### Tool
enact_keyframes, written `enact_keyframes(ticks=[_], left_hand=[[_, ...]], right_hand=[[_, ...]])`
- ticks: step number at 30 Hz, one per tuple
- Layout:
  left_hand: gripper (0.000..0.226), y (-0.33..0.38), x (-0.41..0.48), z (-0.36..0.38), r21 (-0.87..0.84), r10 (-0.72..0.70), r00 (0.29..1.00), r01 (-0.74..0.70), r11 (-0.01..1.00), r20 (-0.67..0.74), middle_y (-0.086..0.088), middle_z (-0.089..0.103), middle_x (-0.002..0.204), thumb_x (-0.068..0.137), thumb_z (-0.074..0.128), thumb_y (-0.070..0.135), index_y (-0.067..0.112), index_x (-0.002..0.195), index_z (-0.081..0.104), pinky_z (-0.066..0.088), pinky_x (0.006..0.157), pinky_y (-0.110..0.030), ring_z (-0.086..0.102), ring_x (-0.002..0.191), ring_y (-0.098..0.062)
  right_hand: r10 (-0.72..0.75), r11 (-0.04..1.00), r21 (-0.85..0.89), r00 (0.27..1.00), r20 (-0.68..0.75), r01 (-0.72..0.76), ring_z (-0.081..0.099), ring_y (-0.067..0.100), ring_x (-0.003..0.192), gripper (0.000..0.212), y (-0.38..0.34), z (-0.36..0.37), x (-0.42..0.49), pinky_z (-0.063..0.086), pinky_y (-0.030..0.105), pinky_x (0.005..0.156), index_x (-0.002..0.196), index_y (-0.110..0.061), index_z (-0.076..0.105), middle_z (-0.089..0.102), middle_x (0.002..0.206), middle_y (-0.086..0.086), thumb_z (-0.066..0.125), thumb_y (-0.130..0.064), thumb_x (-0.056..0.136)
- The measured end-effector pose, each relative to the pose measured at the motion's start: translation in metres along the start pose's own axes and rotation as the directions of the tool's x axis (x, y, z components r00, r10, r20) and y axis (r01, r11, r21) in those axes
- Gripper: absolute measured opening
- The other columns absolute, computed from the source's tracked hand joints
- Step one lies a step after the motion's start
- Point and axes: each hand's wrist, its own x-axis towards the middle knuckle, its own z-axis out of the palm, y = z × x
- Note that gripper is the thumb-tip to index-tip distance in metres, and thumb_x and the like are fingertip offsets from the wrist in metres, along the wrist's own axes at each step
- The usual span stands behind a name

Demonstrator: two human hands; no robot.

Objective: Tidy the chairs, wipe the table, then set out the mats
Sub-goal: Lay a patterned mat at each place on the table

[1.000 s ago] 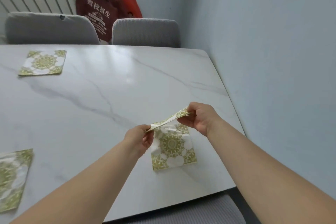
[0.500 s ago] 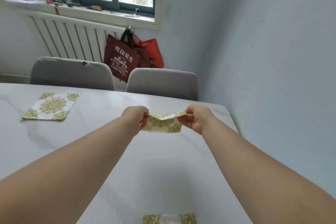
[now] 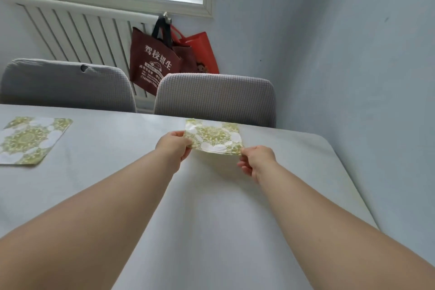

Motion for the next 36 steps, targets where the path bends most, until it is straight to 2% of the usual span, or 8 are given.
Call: enact_keyframes(ticks=[4, 7, 10, 18, 25, 29, 33, 36], left_hand=[[0.018, -0.043, 0.027, -0.008, 0.161, -0.036, 0.996, 0.048, 0.986, -0.081, -0.011, 0.069, 0.104, 0.082, 0.06, -0.003, 0.015, 0.083, 0.062, 0.057, 0.086, -0.038, 0.068, 0.096, -0.025], [0.016, -0.051, 0.031, -0.014, 0.28, 0.021, 0.994, 0.011, 0.96, -0.11, -0.004, 0.072, 0.09, 0.075, 0.065, 0.006, 0.022, 0.078, 0.064, 0.057, 0.086, -0.04, 0.071, 0.088, -0.022], [0.014, -0.052, 0.029, -0.015, 0.352, 0.058, 0.992, -0.016, 0.936, -0.11, 0.0, 0.071, 0.083, 0.074, 0.065, 0.011, 0.024, 0.077, 0.064, 0.057, 0.087, -0.039, 0.071, 0.085, -0.021], [0.016, -0.06, 0.018, -0.028, 0.349, 0.061, 0.987, -0.005, 0.937, -0.149, 0.001, 0.071, 0.085, 0.071, 0.074, 0.015, 0.022, 0.083, 0.066, 0.057, 0.086, -0.039, 0.071, 0.083, -0.02], [0.017, -0.069, 0.008, -0.034, 0.291, 0.044, 0.991, -0.004, 0.957, -0.128, -0.002, 0.071, 0.087, 0.074, 0.074, 0.008, 0.016, 0.085, 0.065, 0.057, 0.086, -0.039, 0.071, 0.084, -0.021], [0.017, -0.068, 0.005, -0.034, 0.294, 0.047, 0.99, -0.005, 0.956, -0.136, -0.003, 0.07, 0.084, 0.078, 0.073, 0.009, 0.011, 0.093, 0.064, 0.058, 0.084, -0.038, 0.068, 0.072, -0.018], [0.022, -0.066, 0.005, -0.032, 0.304, 0.051, 0.986, 0.0, 0.953, -0.16, -0.002, 0.066, 0.078, 0.082, 0.071, 0.011, 0.009, 0.101, 0.062, 0.058, 0.081, -0.036, 0.063, 0.062, -0.013], [0.025, -0.067, 0.005, -0.033, 0.313, 0.075, 0.981, -0.016, 0.95, -0.177, -0.001, 0.066, 0.079, 0.085, 0.069, 0.024, 0.01, 0.103, 0.06, 0.058, 0.074, -0.031, 0.065, 0.063, -0.011]], right_hand=[[-0.001, 0.984, -0.18, 0.999, -0.045, -0.007, 0.054, 0.022, 0.045, 0.023, 0.031, 0.007, 0.015, 0.037, 0.024, 0.043, 0.066, -0.005, 0.053, 0.057, 0.06, 0.01, 0.061, -0.004, 0.087], [-0.013, 0.969, -0.245, 0.997, -0.078, -0.006, 0.058, 0.024, 0.043, 0.013, 0.031, 0.01, 0.016, 0.036, 0.022, 0.042, 0.066, -0.005, 0.056, 0.057, 0.056, 0.009, 0.058, -0.003, 0.079], [0.022, 0.969, -0.244, 0.997, -0.073, -0.04, 0.058, 0.024, 0.043, 0.014, 0.029, 0.008, 0.015, 0.036, 0.022, 0.042, 0.065, -0.004, 0.058, 0.058, 0.057, 0.009, 0.058, -0.002, 0.079], [0.105, 0.955, -0.274, 0.993, -0.045, -0.114, 0.057, 0.022, 0.04, 0.006, 0.034, 0.002, -0.001, 0.035, 0.017, 0.039, 0.075, -0.001, 0.063, 0.061, 0.061, 0.01, 0.059, -0.003, 0.079], [0.106, 0.957, -0.268, 0.993, -0.043, -0.113, 0.056, 0.021, 0.039, 0.004, 0.041, -0.004, -0.007, 0.034, 0.018, 0.04, 0.078, -0.003, 0.064, 0.06, 0.06, 0.009, 0.061, -0.003, 0.079], [0.101, 0.959, -0.262, 0.994, -0.045, -0.109, 0.056, 0.02, 0.038, 0.004, 0.045, -0.003, -0.008, 0.034, 0.019, 0.042, 0.079, -0.002, 0.065, 0.06, 0.059, 0.008, 0.062, -0.005, 0.08], [0.094, 0.962, -0.251, 0.994, -0.063, -0.107, 0.057, 0.022, 0.04, 0.01, 0.047, -0.003, -0.007, 0.036, 0.021, 0.043, 0.073, -0.003, 0.062, 0.061, 0.059, 0.007, 0.063, -0.007, 0.082], [0.071, 0.965, -0.249, 0.996, -0.054, -0.082, 0.06, 0.024, 0.044, 0.021, 0.049, -0.005, -0.009, 0.04, 0.024, 0.045, 0.07, -0.003, 0.06, 0.063, 0.062, 0.008, 0.068, -0.017, 0.083]])
